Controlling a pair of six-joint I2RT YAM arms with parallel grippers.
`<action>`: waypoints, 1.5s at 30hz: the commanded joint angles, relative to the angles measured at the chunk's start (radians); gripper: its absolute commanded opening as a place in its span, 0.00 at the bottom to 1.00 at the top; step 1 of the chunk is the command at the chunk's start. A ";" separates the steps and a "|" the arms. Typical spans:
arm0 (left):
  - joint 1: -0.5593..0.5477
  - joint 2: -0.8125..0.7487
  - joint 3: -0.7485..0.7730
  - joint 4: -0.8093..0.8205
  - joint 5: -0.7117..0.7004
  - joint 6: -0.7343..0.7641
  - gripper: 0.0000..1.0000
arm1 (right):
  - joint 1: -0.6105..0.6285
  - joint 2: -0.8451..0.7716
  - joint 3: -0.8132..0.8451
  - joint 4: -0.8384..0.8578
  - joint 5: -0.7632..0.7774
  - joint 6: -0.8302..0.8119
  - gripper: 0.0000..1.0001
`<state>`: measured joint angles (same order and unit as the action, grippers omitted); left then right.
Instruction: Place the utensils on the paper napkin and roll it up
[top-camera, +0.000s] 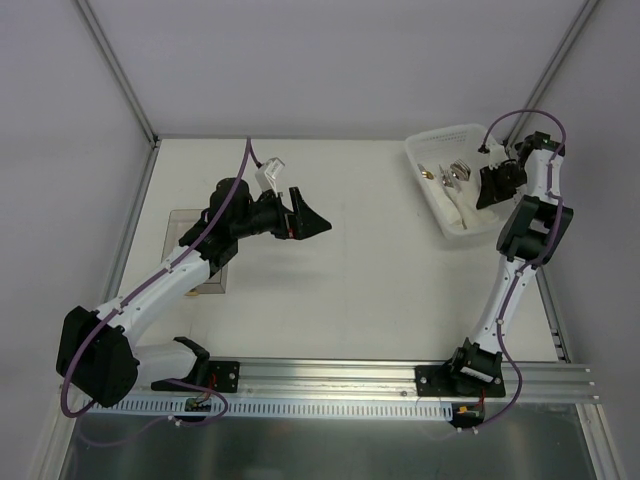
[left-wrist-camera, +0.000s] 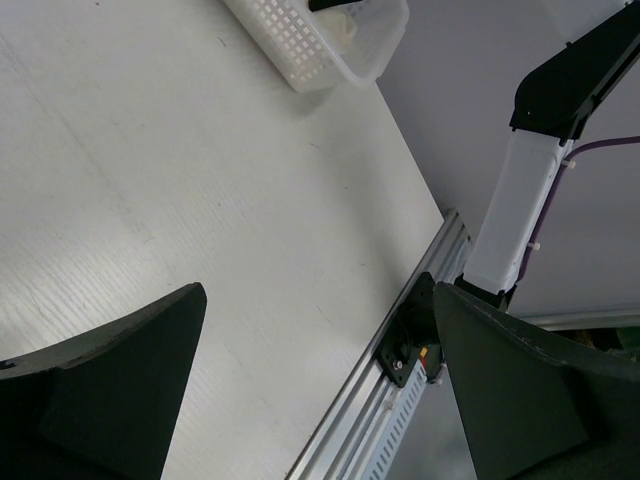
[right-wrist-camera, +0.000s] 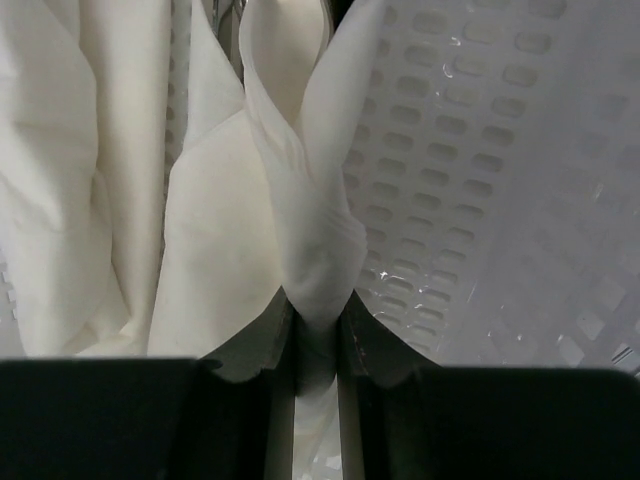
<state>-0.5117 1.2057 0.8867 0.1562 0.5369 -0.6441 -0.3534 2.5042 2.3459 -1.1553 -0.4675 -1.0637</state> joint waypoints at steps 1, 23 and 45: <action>-0.010 -0.018 0.001 0.006 -0.015 0.008 0.99 | 0.005 0.019 -0.002 0.006 0.059 0.051 0.00; -0.011 0.005 0.020 0.003 0.002 0.018 0.99 | -0.007 -0.064 -0.066 -0.169 -0.244 0.139 0.00; -0.011 0.011 0.017 0.000 -0.003 0.014 0.99 | -0.061 -0.064 -0.039 -0.084 -0.182 0.203 0.00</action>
<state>-0.5117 1.2133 0.8867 0.1413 0.5377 -0.6430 -0.4015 2.5076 2.2723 -1.2575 -0.6777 -0.8970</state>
